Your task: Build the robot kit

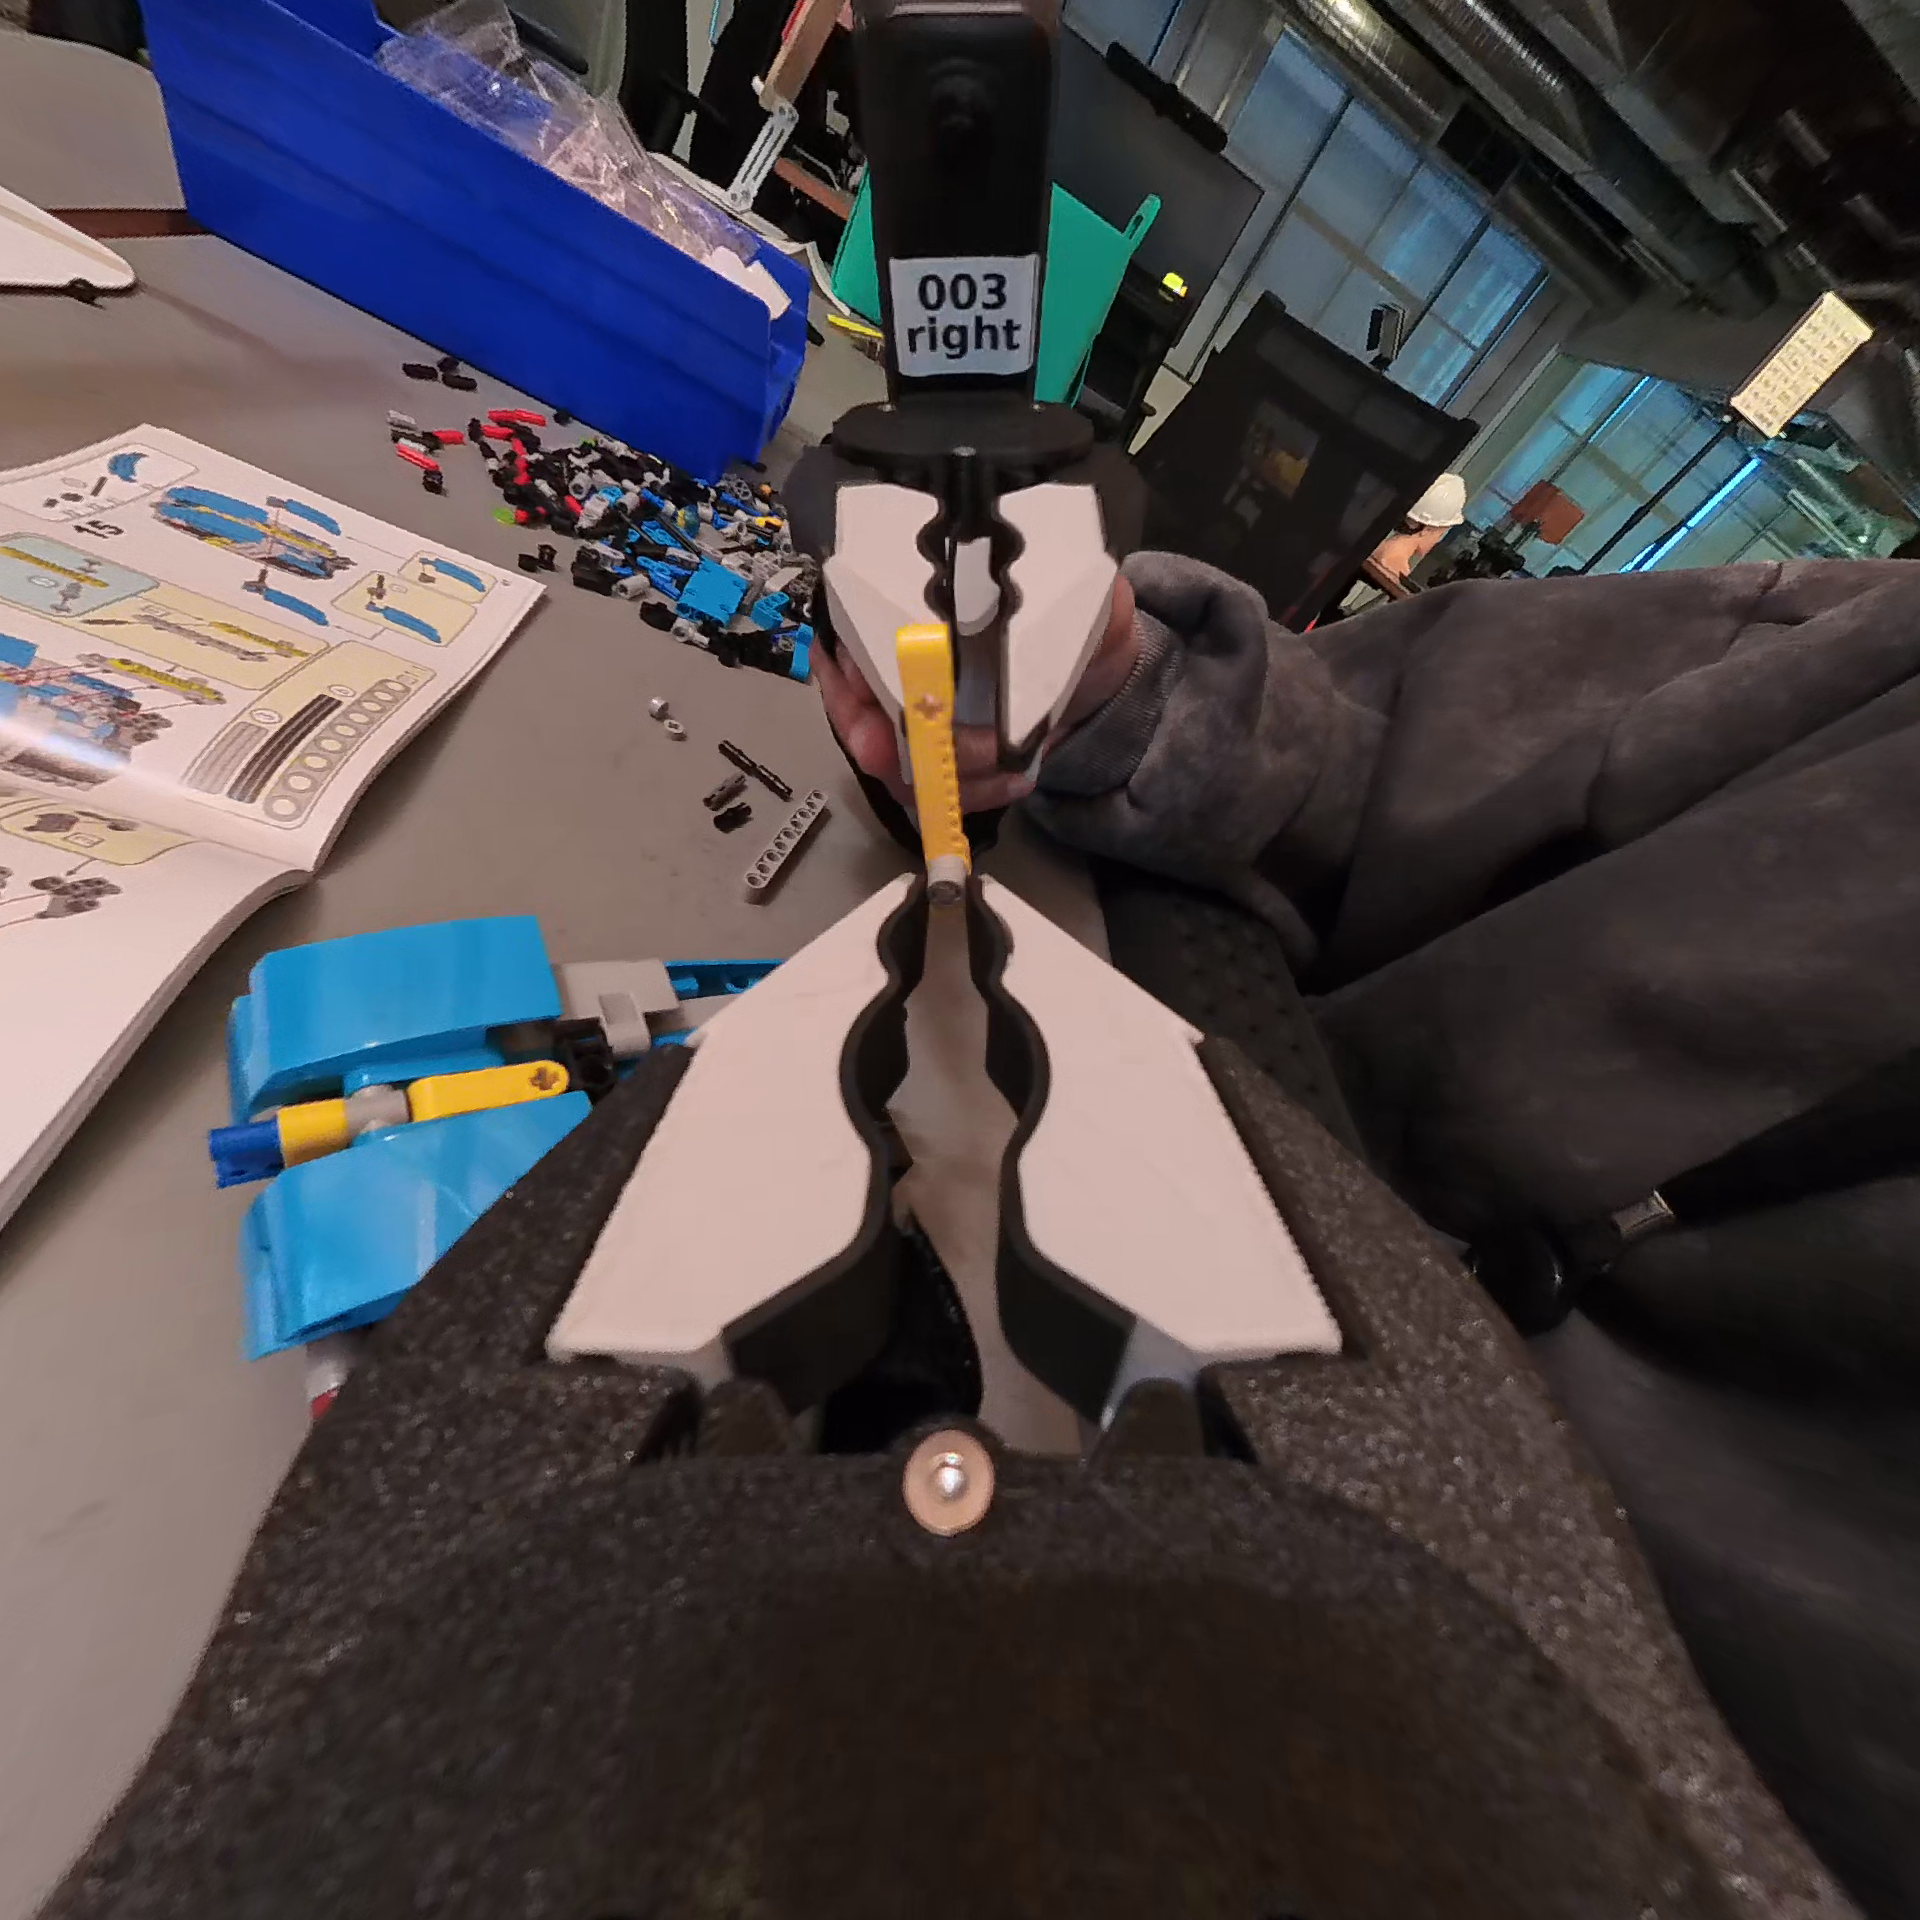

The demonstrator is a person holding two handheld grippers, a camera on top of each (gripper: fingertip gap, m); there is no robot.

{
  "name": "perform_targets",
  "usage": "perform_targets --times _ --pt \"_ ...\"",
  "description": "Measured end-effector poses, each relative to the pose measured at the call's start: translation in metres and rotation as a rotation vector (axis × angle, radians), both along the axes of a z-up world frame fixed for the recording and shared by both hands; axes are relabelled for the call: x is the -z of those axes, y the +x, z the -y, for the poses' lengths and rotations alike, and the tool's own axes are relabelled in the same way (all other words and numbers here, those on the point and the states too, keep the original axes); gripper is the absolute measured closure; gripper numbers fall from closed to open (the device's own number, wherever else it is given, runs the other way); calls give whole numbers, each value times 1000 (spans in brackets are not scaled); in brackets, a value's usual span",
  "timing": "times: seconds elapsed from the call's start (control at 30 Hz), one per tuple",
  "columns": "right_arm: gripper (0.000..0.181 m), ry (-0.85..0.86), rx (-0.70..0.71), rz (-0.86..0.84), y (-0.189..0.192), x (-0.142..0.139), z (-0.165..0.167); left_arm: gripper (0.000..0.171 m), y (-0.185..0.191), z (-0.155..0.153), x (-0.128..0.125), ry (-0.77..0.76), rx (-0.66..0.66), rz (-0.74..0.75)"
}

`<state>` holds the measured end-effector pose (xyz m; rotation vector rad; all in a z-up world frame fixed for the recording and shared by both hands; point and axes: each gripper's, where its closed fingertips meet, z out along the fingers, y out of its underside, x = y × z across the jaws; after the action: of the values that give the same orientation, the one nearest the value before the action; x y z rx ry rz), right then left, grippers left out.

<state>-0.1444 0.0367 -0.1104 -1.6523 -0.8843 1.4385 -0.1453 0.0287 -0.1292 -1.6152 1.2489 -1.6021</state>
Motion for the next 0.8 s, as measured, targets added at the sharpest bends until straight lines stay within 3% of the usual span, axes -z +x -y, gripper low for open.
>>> perform_targets --times 0.27,0.43,0.8 --pt "161 11 30 -4 -2 -1 -4 165 -1 -3 -5 -28 -10 35" --pt "175 44 21 9 -7 -1 0 165 2 6 -2 -14 24 31" --pt "175 54 -3 12 -8 -3 4 163 4 13 -1 -30 55 35"
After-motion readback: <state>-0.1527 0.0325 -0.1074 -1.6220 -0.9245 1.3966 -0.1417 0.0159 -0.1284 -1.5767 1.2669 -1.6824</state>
